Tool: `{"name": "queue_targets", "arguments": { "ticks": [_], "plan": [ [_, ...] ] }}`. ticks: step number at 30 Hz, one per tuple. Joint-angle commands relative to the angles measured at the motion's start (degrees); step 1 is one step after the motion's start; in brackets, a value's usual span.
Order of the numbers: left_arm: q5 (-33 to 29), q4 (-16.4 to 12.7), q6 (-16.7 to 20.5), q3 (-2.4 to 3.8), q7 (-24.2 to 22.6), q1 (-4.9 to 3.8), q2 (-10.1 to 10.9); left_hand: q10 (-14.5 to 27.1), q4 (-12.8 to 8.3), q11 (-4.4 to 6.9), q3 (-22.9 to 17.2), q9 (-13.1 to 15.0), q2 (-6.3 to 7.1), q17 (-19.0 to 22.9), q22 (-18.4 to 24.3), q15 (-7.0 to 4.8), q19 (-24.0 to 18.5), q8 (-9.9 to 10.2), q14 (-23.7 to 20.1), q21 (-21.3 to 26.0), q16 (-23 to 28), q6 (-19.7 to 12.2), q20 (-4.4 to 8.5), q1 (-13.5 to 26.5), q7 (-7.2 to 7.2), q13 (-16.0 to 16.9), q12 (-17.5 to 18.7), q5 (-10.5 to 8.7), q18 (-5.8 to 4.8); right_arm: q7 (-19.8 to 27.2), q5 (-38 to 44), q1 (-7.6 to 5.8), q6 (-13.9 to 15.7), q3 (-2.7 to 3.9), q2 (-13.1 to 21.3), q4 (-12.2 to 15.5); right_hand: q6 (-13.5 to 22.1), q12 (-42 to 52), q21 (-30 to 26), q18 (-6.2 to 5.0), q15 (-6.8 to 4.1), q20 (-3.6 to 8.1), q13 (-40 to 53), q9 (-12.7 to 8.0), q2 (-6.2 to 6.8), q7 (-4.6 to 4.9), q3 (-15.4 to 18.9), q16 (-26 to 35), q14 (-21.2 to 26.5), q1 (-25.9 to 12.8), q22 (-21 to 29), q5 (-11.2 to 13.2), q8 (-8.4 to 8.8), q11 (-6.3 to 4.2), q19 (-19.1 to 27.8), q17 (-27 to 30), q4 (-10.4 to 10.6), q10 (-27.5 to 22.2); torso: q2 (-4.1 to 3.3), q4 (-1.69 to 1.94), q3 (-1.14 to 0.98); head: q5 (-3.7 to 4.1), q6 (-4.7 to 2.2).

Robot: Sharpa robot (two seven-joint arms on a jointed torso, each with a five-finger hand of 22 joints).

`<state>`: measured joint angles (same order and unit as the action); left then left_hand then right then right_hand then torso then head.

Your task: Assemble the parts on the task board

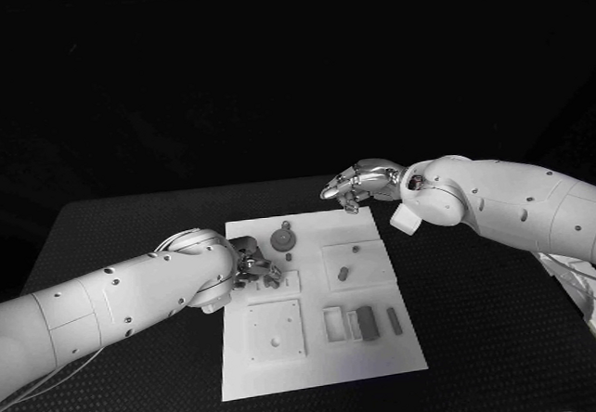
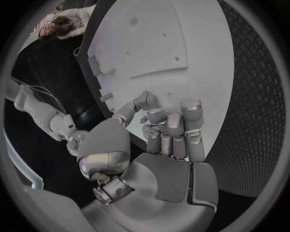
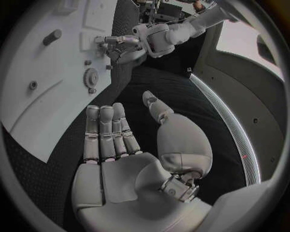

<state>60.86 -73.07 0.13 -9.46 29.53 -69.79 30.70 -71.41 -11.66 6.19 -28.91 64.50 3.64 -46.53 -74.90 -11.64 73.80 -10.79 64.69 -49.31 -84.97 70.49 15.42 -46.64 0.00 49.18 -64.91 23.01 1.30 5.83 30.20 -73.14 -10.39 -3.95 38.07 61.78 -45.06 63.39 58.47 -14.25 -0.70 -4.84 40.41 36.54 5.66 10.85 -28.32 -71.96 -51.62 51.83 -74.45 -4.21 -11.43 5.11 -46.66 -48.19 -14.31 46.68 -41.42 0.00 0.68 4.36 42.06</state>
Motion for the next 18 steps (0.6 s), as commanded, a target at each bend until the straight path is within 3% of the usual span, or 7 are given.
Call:
{"name": "queue_targets", "arguments": {
  "ticks": [1,10,18],
  "plan": [
    [-0.6,-0.4,4.2,0.04,-1.7,0.01,0.1,-0.5,-3.9,0.06,-4.4,-0.1,-4.70,0.1,-0.9,-0.26,0.3,0.0,0.3,-0.3,0.2,0.5,0.02,-5.5,0.03,-0.1,0.4,-0.10,3.79,0.4,0.2,0.04,-0.6,0.02,0.0,0.1,-0.1,0.2,-0.2,-0.75,-0.05,-0.23,-0.1,-0.1,-0.19,0.46,0.0,-0.4,0.3,-0.5,0.0,0.3,0.24,-0.05,-0.3,0.1,0.3,-0.3,0.00,0.01,-0.01,0.01,0.07],
    [1.2,-1.8,8.4,0.04,-2.3,0.21,0.6,-0.7,-4.0,0.16,-4.8,-0.5,-4.58,0.1,-0.8,-0.35,0.5,-0.1,0.6,-0.3,0.3,0.8,0.05,-5.6,0.13,-0.2,0.5,-0.10,3.78,0.4,0.2,0.04,-0.7,0.02,0.0,0.0,-0.1,0.2,-0.2,-0.75,-0.05,-0.24,-0.1,-0.1,-0.20,0.47,0.0,-0.4,0.3,-0.6,0.0,0.3,0.25,-0.04,-0.3,0.1,0.3,-0.3,-0.01,0.00,0.03,0.07,0.13],
    [3.7,-2.9,8.8,0.01,-1.6,0.22,0.9,-0.9,-4.1,0.21,-4.9,-0.7,-4.47,0.2,-0.8,-0.40,0.7,-0.1,0.7,-0.2,0.3,1.0,0.06,-5.6,0.18,-0.2,0.6,-0.24,3.78,0.4,0.2,0.04,-0.7,0.02,0.1,0.1,-0.1,0.2,-0.2,-0.75,-0.04,-0.24,-0.1,-0.1,-0.21,0.47,0.0,-0.4,0.3,-0.6,0.0,0.3,0.26,-0.03,-0.3,0.1,0.3,-0.3,0.01,0.00,-0.01,0.15,0.19]
  ]
}}
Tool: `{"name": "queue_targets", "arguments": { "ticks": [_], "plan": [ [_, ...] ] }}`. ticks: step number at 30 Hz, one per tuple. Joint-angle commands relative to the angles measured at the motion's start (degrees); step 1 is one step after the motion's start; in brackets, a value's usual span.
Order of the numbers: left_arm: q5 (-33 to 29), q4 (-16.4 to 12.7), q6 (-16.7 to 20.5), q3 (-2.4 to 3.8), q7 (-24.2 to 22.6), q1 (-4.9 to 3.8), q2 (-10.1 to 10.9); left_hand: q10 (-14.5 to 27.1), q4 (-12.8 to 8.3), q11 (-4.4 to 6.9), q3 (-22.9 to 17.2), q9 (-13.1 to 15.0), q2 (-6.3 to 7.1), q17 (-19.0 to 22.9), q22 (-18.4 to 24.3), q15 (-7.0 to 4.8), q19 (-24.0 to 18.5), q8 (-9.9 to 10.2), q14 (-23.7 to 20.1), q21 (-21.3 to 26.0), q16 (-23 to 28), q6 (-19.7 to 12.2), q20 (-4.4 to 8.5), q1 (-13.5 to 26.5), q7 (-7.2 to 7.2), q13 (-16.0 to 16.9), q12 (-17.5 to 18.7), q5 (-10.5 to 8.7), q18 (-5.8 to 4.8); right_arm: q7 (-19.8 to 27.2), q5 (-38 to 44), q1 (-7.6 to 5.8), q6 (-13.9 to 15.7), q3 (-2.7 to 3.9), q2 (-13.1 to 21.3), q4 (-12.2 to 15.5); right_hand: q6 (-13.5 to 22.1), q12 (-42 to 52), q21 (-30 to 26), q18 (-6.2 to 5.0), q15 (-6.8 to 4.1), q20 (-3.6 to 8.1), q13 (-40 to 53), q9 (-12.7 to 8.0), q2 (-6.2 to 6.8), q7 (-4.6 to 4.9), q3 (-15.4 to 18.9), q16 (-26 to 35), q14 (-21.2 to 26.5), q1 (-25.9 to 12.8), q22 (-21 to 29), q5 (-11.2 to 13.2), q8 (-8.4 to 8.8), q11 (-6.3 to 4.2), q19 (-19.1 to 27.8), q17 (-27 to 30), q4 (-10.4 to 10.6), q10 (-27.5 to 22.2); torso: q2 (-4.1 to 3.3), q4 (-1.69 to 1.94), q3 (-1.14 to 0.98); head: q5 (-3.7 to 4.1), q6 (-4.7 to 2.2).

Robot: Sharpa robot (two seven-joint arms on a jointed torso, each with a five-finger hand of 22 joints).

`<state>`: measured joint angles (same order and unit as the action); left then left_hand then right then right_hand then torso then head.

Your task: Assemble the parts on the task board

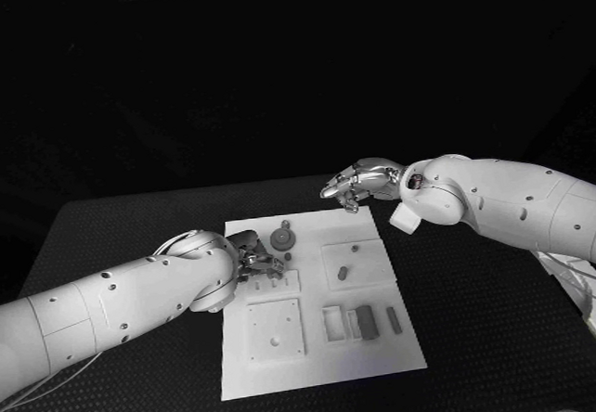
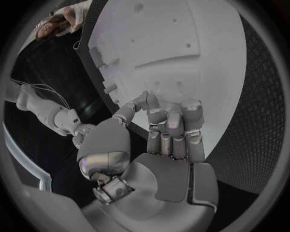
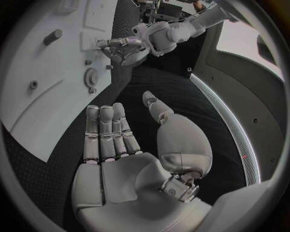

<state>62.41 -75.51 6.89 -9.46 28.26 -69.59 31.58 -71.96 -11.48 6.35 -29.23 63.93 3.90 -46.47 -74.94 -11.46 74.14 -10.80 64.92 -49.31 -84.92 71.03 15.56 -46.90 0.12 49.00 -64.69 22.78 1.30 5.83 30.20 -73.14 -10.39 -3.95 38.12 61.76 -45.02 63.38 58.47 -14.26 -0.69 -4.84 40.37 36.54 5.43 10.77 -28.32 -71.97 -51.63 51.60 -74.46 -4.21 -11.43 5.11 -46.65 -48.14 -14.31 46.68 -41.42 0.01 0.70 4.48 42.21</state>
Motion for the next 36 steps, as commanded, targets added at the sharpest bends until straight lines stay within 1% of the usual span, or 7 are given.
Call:
{"name": "queue_targets", "arguments": {
  "ticks": [1,5,10,21,26,32,36],
  "plan": [
    [2.2,-0.5,2.2,0.00,-0.1,0.02,0.1,-0.4,-4.2,0.06,-4.6,-0.1,-4.74,0.1,-0.8,-0.59,0.3,-0.1,0.5,-0.2,0.3,0.5,-0.08,-5.3,0.06,-0.1,0.4,-0.03,3.77,0.4,0.2,0.04,-0.7,0.02,0.1,0.1,-0.1,0.2,-0.2,-0.74,-0.06,-0.24,-0.1,-0.1,0.01,0.55,0.0,-0.4,0.3,-0.4,0.0,0.3,0.26,-0.03,-0.3,0.1,0.3,-0.3,0.01,-0.02,-0.03,0.03,0.11],
    [3.1,-1.0,3.6,-0.06,0.7,0.03,0.2,-0.6,-4.0,0.10,-4.7,-0.4,-4.65,0.1,-0.7,-0.63,0.5,-0.3,0.7,-0.2,0.4,0.9,-0.09,-4.9,0.15,-0.1,0.4,0.17,3.73,0.4,0.2,0.04,-0.7,0.02,0.1,0.1,-0.1,0.2,-0.2,-0.74,-0.05,-0.24,-0.1,-0.1,0.01,0.55,0.0,-0.4,0.3,-0.4,0.0,0.3,0.26,-0.03,-0.3,0.1,0.3,-0.3,0.02,-0.01,-0.06,0.02,0.06],
    [5.0,-2.2,4.4,-0.05,0.8,0.82,1.0,-0.7,-4.1,0.15,-4.8,-0.5,-4.57,0.2,-0.7,-0.66,0.6,-0.3,0.8,-0.1,0.4,1.0,-0.06,-4.8,0.19,-0.2,0.5,0.20,3.75,0.3,0.2,0.04,-0.6,0.02,0.3,0.3,-0.1,0.2,-0.2,-0.74,-0.05,-0.24,-0.1,-0.1,0.02,0.55,0.0,-0.4,0.3,-0.4,0.0,0.3,0.26,-0.03,-0.3,0.1,0.4,-0.3,0.03,0.04,-0.08,0.02,0.05],
    [7.2,-3.8,5.9,-0.08,1.4,1.46,1.9,-0.9,-4.2,0.21,-5.0,-0.7,-4.46,0.2,-0.6,-0.73,0.8,-0.4,1.0,-0.1,0.5,1.2,-0.02,-4.9,0.25,-0.2,0.6,-0.04,3.77,0.3,0.2,0.04,-0.4,0.02,0.5,0.3,-0.1,0.2,-0.2,-0.74,-0.05,-0.23,-0.1,-0.1,0.03,0.55,0.0,-0.4,0.3,-0.4,0.0,0.3,0.26,-0.03,-0.3,0.1,0.3,-0.3,0.01,0.02,-0.05,-0.24,0.26],
    [7.8,-3.7,8.4,-0.08,1.2,1.61,2.0,-1.0,-4.2,0.24,-5.1,-0.8,-4.40,0.2,-0.6,-0.76,0.9,-0.4,1.1,-0.1,0.5,1.3,0.00,-4.9,0.29,-0.2,0.6,-0.04,3.78,0.3,0.2,0.04,-0.5,0.02,0.5,0.4,-0.1,0.2,-0.2,-0.74,-0.05,-0.23,-0.1,-0.1,0.04,0.55,0.0,-0.4,0.3,-0.4,0.0,0.3,0.26,-0.03,-0.3,0.1,0.3,-0.3,0.02,0.06,-0.03,-0.29,0.37],
    [7.8,-3.7,7.2,-0.09,1.6,1.62,1.8,-1.1,-4.2,0.28,-5.2,-0.9,-4.34,0.2,-0.6,-0.80,1.0,-0.5,1.3,-0.1,0.5,1.4,0.02,-4.8,0.32,-0.3,0.6,-0.05,3.79,0.3,0.2,0.04,-0.5,0.02,0.5,0.4,-0.1,0.2,-0.2,-0.74,-0.05,-0.23,-0.1,-0.1,0.03,0.55,0.0,-0.4,0.3,-0.4,0.0,0.3,0.26,-0.03,-0.3,0.1,0.3,-0.3,0.00,-0.03,0.02,-0.39,0.35],
    [7.8,-3.5,6.8,-0.11,1.0,1.71,1.7,-1.2,-4.2,0.30,-5.2,-1.0,-4.21,0.2,-0.6,-0.82,1.0,-0.5,1.3,-0.1,0.5,1.4,0.03,-4.8,0.34,-0.3,0.6,0.06,3.79,0.3,0.2,0.04,-0.5,0.02,0.5,0.4,-0.1,0.2,-0.2,-0.74,-0.04,-0.23,-0.1,-0.1,0.03,0.55,0.0,-0.4,0.3,-0.4,0.0,0.3,0.26,-0.03,-0.3,0.1,0.3,-0.3,-0.01,0.00,-0.03,-0.59,0.48]
  ]
}}
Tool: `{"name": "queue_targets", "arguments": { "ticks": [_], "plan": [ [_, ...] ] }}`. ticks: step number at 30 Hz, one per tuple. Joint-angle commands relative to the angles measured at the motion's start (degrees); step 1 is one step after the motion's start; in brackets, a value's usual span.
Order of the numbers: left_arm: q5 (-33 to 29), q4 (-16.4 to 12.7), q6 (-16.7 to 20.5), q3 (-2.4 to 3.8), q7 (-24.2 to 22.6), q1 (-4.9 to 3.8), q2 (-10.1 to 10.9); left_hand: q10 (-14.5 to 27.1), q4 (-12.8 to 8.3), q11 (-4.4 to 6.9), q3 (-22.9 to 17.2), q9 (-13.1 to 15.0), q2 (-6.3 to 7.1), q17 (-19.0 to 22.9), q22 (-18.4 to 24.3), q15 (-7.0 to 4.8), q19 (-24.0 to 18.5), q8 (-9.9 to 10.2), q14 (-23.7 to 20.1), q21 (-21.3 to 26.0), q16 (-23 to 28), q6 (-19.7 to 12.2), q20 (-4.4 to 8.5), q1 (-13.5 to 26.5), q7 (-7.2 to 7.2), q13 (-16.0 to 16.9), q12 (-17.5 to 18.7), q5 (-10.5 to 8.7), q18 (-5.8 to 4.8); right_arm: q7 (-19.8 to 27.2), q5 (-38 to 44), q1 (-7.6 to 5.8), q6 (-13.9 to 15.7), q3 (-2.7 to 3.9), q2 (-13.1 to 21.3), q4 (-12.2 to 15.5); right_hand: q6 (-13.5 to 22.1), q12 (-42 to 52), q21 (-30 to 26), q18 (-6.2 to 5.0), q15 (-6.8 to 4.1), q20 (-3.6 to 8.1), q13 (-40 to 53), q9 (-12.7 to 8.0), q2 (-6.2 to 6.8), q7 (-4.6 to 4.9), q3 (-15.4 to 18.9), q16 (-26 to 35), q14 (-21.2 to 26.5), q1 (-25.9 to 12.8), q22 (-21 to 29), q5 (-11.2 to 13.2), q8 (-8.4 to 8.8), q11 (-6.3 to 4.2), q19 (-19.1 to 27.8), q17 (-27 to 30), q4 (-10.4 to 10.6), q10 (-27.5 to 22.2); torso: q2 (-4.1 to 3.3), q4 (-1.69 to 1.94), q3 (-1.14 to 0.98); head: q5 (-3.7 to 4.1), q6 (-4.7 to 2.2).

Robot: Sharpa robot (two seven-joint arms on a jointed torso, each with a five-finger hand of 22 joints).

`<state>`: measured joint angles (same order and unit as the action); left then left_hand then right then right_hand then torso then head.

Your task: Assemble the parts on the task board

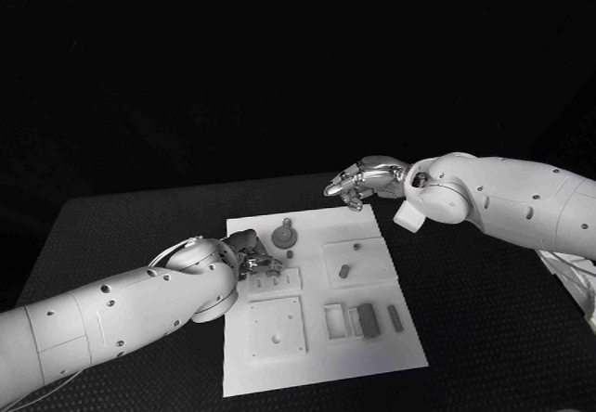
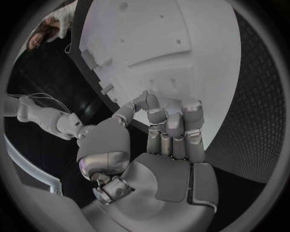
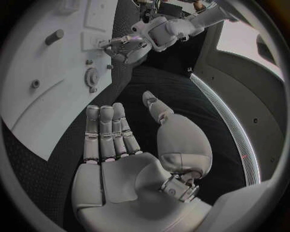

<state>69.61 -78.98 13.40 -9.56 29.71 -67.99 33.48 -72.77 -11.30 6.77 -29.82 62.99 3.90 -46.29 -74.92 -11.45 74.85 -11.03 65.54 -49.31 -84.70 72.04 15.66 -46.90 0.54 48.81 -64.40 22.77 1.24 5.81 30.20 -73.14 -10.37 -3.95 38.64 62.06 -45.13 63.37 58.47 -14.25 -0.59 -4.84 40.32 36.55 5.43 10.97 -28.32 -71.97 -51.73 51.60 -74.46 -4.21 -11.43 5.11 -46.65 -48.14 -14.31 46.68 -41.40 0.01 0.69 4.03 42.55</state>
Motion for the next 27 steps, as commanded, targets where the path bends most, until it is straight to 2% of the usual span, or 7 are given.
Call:
{"name": "queue_targets", "arguments": {
  "ticks": [1,7,9,12,18,21,27],
  "plan": [
    [0.6,0.0,0.3,-0.02,-0.4,0.17,-0.2,-0.5,-4.2,-0.11,-4.7,-0.3,-3.70,0.1,-0.6,-0.85,0.4,-0.4,0.8,0.0,0.4,0.6,-0.09,-4.6,-0.04,-0.1,0.4,0.65,3.83,0.3,0.2,0.04,-0.6,0.02,0.0,0.1,0.0,0.2,-0.2,-0.75,-0.14,-0.23,-0.1,-0.1,0.03,0.36,0.0,-0.4,0.4,-0.4,0.0,0.3,0.26,-0.03,-0.3,0.1,0.3,-0.3,-0.03,-0.01,-0.03,-0.15,0.16],
    [1.2,0.3,0.1,-0.14,-0.3,0.45,-0.4,-0.5,-4.1,-0.08,-4.8,-0.4,-3.68,0.1,-0.6,-0.86,0.5,-0.5,0.8,0.0,0.4,0.7,-0.08,-4.5,-0.02,-0.1,0.4,0.71,3.83,0.3,0.2,0.04,-0.5,0.02,0.0,0.1,0.0,0.2,-0.3,-0.75,-0.14,-0.23,-0.1,-0.1,0.02,0.36,0.0,-0.4,0.4,-0.4,0.0,0.3,0.26,-0.03,-0.3,0.1,0.4,-0.3,0.00,-0.06,-0.02,-0.01,-0.01],
    [1.2,0.4,0.1,-0.16,-0.2,0.56,-0.5,-0.5,-4.1,-0.08,-4.8,-0.4,-3.67,0.1,-0.6,-0.86,0.5,-0.5,0.8,0.0,0.4,0.8,-0.08,-4.5,-0.02,-0.1,0.4,0.72,3.83,0.3,0.2,0.04,-0.5,0.01,0.1,0.1,0.0,0.2,-0.3,-0.75,-0.14,-0.23,-0.1,-0.1,0.01,0.35,0.0,-0.4,0.4,-0.4,0.0,0.3,0.26,-0.03,-0.3,0.1,0.4,-0.3,-0.01,-0.03,-0.04,0.26,0.00],
    [1.5,0.4,0.0,-0.20,-0.2,0.59,-0.5,-0.5,-4.1,-0.07,-4.8,-0.4,-3.66,0.1,-0.6,-0.87,0.5,-0.5,0.8,0.0,0.4,0.8,-0.08,-4.5,-0.01,-0.1,0.5,0.74,3.83,0.3,0.2,0.04,-0.4,0.01,0.1,0.1,0.0,0.2,-0.3,-0.75,-0.14,-0.23,-0.1,-0.1,0.02,0.35,0.0,-0.4,0.4,-0.4,0.0,0.3,0.26,-0.03,-0.3,0.1,0.4,-0.3,-0.01,0.04,-0.07,0.16,-0.21],
    [2.1,0.4,0.2,-0.48,-0.2,0.63,-0.6,-0.6,-4.1,-0.06,-4.9,-0.5,-3.60,0.1,-0.6,-0.87,0.5,-0.5,0.8,0.0,0.4,0.8,-0.07,-4.5,0.00,-0.1,0.5,0.76,3.83,0.3,0.2,0.04,-0.3,0.01,0.1,0.2,0.0,0.2,-0.3,-0.75,-0.14,-0.22,-0.1,-0.1,0.01,0.35,0.0,-0.4,0.4,-0.4,0.0,0.3,0.25,-0.03,-0.3,0.1,0.4,-0.3,0.00,-0.05,-0.03,-0.15,-0.14],
    [2.6,0.5,0.1,-0.54,-0.2,0.76,-0.8,-0.6,-4.1,-0.06,-4.9,-0.5,-3.58,0.1,-0.6,-0.88,0.5,-0.5,0.9,0.0,0.4,0.8,-0.07,-4.5,0.01,-0.1,0.5,0.78,3.84,0.3,0.2,0.04,-0.4,0.01,0.1,0.2,0.0,0.2,-0.3,-0.75,-0.14,-0.22,-0.1,-0.1,0.01,0.35,0.0,-0.4,0.4,-0.4,0.0,0.3,0.25,-0.03,-0.3,0.1,0.3,-0.3,-0.01,-0.06,-0.02,-0.31,-0.34],
    [3.4,0.6,-0.2,-0.72,-0.1,1.01,-0.9,-0.6,-4.1,-0.03,-4.9,-0.6,-3.51,0.1,-0.6,-0.89,0.6,-0.6,0.9,0.0,0.4,0.9,-0.06,-4.6,0.03,-0.1,0.5,0.91,3.84,0.3,0.2,0.04,-0.4,0.01,0.1,0.2,0.0,0.2,-0.3,-0.75,-0.14,-0.22,-0.1,-0.1,0.01,0.35,0.0,-0.4,0.4,-0.3,0.0,0.3,0.25,-0.03,-0.3,0.1,0.3,-0.3,-0.02,-0.04,0.01,-0.18,-0.34]
  ]
}}
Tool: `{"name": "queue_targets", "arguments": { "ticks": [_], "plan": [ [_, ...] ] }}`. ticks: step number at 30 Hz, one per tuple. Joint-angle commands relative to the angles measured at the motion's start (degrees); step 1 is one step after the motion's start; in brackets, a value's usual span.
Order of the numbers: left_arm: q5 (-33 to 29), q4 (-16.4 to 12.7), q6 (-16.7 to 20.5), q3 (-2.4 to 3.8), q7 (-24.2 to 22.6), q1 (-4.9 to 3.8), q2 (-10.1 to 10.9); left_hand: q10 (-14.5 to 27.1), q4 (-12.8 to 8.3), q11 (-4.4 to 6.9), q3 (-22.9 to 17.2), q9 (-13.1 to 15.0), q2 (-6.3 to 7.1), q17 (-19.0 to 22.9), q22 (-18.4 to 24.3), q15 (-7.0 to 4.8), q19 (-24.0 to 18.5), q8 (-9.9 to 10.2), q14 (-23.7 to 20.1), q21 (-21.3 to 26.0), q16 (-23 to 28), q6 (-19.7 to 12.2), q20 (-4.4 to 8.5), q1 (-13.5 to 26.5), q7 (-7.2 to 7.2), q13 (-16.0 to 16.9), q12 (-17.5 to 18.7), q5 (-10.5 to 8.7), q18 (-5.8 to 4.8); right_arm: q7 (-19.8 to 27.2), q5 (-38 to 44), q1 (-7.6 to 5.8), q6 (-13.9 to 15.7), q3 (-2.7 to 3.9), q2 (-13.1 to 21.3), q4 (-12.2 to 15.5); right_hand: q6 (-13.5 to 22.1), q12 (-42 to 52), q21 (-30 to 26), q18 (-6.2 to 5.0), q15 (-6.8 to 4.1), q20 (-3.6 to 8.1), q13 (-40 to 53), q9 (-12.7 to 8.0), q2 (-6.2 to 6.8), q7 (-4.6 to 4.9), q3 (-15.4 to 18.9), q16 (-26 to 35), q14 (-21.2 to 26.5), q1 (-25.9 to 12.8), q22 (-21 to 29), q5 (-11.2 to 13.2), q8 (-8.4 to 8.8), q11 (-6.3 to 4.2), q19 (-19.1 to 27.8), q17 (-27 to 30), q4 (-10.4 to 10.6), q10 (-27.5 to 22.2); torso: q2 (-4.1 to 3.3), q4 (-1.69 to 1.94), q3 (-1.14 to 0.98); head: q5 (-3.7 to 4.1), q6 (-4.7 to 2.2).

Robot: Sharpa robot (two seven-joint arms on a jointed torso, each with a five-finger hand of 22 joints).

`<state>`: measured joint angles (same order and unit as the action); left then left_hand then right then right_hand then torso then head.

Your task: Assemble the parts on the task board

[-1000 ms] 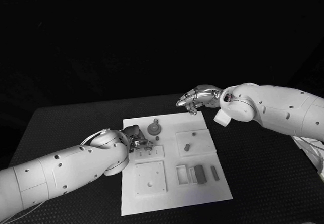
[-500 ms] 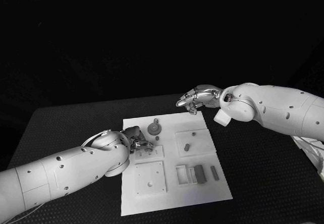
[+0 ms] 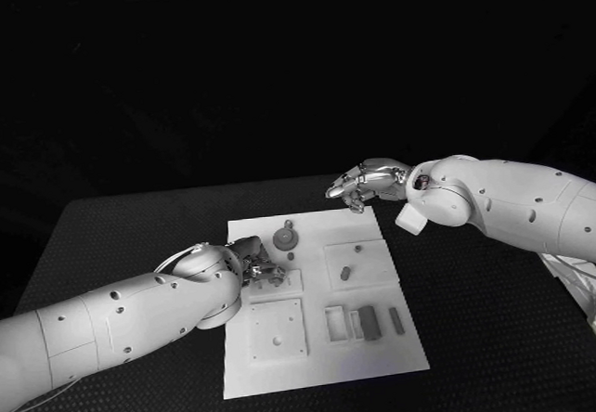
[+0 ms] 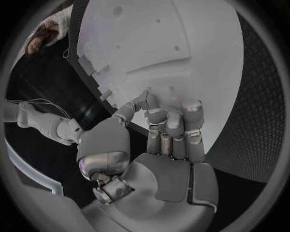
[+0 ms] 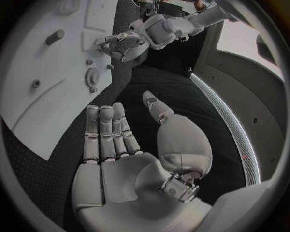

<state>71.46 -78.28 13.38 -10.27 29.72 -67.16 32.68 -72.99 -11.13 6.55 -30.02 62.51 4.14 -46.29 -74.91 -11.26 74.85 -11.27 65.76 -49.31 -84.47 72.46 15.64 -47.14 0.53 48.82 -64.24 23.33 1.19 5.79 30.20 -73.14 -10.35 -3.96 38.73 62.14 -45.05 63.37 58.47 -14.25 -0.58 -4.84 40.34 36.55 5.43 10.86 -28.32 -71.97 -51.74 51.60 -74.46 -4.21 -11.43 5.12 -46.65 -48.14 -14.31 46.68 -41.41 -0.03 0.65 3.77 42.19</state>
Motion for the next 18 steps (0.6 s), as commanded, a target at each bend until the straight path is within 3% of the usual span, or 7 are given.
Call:
{"name": "queue_targets", "arguments": {
  "ticks": [1,18],
  "plan": [
    [1.6,0.0,-0.2,-0.02,-0.1,0.23,-0.1,-0.4,-4.3,0.18,-4.8,-0.1,-3.74,0.1,-0.6,-1.09,0.6,-0.3,0.7,0.0,0.2,0.5,-0.04,-4.3,0.05,-0.1,0.3,0.36,3.89,0.4,0.2,0.03,-0.4,0.01,0.0,0.1,-0.1,0.2,-0.3,-0.75,-0.15,-0.22,-0.1,-0.1,0.00,0.47,0.0,-0.4,0.4,-0.3,0.0,0.3,0.25,-0.03,-0.3,0.1,0.3,-0.3,-0.01,0.03,0.04,0.12,0.04],
    [2.4,0.0,-0.9,-0.08,0.2,0.44,0.2,-0.5,-4.2,0.20,-4.8,-0.2,-3.66,0.0,-0.6,-1.11,0.6,-0.4,0.7,0.0,0.2,0.5,-0.03,-4.3,0.07,-0.1,0.3,0.51,3.89,0.4,0.2,0.03,-0.6,0.01,0.0,0.0,-0.1,0.3,-0.3,-0.75,-0.15,-0.22,-0.1,-0.1,0.01,0.47,0.0,-0.4,0.4,-0.3,0.0,0.3,0.25,-0.03,-0.3,0.1,0.3,-0.3,-0.02,0.01,0.03,0.16,0.43]
  ]
}}
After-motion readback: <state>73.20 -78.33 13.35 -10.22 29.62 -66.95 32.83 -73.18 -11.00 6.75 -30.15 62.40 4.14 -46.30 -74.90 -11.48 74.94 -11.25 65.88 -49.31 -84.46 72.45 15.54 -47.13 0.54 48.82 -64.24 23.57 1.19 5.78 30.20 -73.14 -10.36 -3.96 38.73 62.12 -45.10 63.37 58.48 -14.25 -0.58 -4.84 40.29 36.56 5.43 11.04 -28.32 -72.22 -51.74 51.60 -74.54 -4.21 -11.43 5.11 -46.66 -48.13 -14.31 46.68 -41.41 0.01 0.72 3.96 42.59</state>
